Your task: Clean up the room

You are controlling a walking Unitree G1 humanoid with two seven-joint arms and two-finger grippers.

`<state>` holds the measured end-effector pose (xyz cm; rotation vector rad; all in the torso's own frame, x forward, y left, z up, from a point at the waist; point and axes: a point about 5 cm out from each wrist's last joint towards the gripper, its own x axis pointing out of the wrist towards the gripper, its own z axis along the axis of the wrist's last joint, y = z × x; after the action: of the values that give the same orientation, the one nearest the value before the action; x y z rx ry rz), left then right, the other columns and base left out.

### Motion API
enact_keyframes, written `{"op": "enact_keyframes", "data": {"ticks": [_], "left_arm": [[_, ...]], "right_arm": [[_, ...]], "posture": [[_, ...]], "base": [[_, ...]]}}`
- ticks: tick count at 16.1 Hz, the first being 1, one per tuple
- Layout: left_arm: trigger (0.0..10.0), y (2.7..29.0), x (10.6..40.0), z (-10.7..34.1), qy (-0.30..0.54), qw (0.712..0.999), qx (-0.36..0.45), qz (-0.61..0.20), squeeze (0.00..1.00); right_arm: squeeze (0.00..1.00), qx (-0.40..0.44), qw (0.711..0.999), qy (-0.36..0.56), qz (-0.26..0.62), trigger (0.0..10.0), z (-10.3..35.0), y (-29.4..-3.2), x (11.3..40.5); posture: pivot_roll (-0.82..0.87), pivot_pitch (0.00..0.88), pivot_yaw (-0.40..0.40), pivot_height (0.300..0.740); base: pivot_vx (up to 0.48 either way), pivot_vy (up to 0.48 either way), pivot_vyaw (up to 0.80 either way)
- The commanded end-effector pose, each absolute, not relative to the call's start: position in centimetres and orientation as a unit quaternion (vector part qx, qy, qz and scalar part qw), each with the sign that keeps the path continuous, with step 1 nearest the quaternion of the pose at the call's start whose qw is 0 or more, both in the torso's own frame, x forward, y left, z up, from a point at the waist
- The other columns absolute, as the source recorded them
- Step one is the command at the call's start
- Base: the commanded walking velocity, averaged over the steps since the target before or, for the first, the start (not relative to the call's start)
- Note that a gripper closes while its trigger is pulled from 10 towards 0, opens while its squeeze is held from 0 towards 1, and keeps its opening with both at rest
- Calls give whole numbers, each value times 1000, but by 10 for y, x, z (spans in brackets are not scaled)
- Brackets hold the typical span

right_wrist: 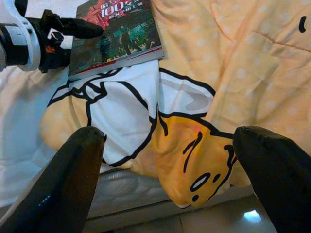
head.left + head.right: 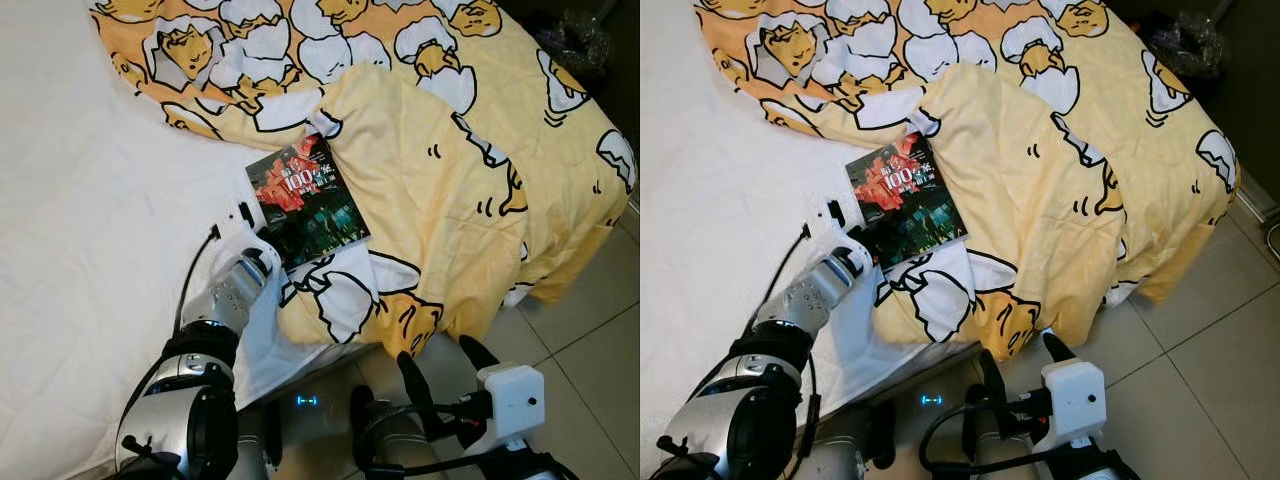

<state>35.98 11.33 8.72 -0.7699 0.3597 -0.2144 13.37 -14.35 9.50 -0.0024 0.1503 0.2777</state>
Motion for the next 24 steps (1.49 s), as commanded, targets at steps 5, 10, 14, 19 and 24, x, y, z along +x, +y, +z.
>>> {"op": "enact_keyframes", "data": {"ticks": [5,10,14,19,24], "left_arm": [[0,101,352,71,194,875,-428,-114,0],[0,113,357,80,163,890,-409,-120,0],[0,126,366,95,137,908,-375,-127,0],[0,147,372,112,94,922,-365,-91,0],[0,187,338,133,21,998,50,-24,0]], "right_arm": [[0,5,987,90,133,10000,90,-146,131],[0,19,989,86,120,10000,86,-149,141],[0,44,992,58,106,10000,83,-150,176],[0,65,993,26,99,10000,88,-158,215],[0,78,997,2,24,10000,95,-189,238]], "posture": [[-143,318,-19,740],[-98,272,-8,740],[-15,183,-3,740],[63,65,-21,740],[125,0,-19,740]], "base": [[0,0,0],[0,0,0],[0,0,0],[0,0,0],[0,0,0]]}}
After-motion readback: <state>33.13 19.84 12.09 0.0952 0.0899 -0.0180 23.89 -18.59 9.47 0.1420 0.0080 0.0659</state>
